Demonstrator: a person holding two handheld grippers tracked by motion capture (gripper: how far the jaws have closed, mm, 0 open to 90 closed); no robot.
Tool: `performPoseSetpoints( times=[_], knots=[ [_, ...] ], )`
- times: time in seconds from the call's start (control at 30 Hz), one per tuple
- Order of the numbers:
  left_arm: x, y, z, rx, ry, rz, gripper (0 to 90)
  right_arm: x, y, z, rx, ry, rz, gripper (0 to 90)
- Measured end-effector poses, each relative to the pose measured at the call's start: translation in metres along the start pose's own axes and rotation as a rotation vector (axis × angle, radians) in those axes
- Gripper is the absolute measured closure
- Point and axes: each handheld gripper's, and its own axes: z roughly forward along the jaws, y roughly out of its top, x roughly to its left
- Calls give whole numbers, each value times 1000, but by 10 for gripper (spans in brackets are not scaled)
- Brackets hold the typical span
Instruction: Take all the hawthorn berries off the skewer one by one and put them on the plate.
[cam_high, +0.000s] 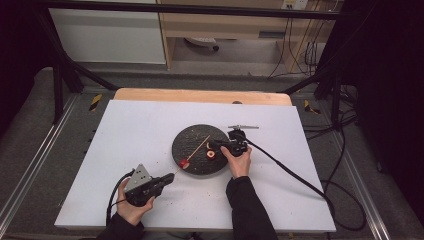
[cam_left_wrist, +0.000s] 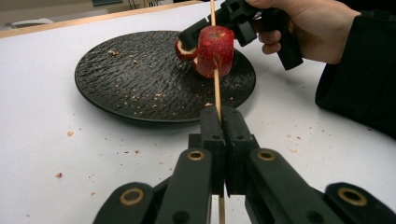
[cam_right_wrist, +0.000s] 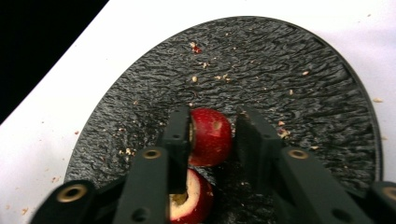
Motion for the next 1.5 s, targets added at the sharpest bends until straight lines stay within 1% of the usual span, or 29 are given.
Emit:
performPoseSetpoints(
  times=[0.07, 0.17, 0.23, 0.3, 0.37, 0.43, 0.47, 0.53, 0.57, 0.67, 0.73, 0.87, 1.0, 1.17, 1.23, 1.3, 1.4, 1.5],
  knots=[
    [0, 0, 0, 1, -1, 0, 883, 1, 1, -3, -10, -11, -13, 597],
    [0, 0, 0, 0, -1, -1, 883, 4, 4, -10, -32, -9, -32, 541],
    [0, 0, 0, 1, 0, 0, 883, 7, 7, -16, -44, -3, -46, 520],
    [0, 0, 0, 2, -1, 0, 883, 9, 8, -20, -51, -9, -64, 496],
    [-1, 0, 1, 3, -2, 2, 883, 10, 8, -20, -54, -18, -79, 443],
    [-1, 0, 1, 5, -2, 4, 883, 8, 6, -17, -51, -34, -111, 386],
    [-1, 0, 1, 5, -3, 4, 883, 8, 5, -16, -49, -43, -118, 353],
    [-1, 0, 1, 5, -3, 3, 883, 7, 3, -14, -45, -61, -137, 327],
    [-1, 0, 1, 3, -2, 0, 883, 7, 3, -14, -46, -58, -141, 308],
    [0, 0, 0, -1, 1, -3, 883, 10, 4, -18, -51, -37, -143, 229],
    [0, 1, 0, 0, 1, -2, 883, 13, 5, -23, -52, -25, -154, 179],
    [-2, 1, 1, 5, 2, 1, 883, 22, 3, -35, -45, 8, -176, 114],
    [-2, 1, 3, 8, 4, 0, 883, 32, -3, -47, -29, 42, -189, 60],
    [-4, 1, 5, 14, 3, 0, 883, 45, -16, -56, 6, 64, -230, 37],
    [-6, 1, 6, 17, 0, 1, 883, 50, -22, -58, 13, 79, -241, 29],
    [-7, 1, 8, 17, -1, 3, 883, 54, -29, -60, 7, 99, -242, 30],
    [-9, 2, 10, 22, -3, 9, 883, 59, -38, -60, 14, 121, -241, 29],
    [-12, 2, 12, 25, -8, 11, 883, 62, -44, -61, 14, 143, -228, 30]
  ],
)
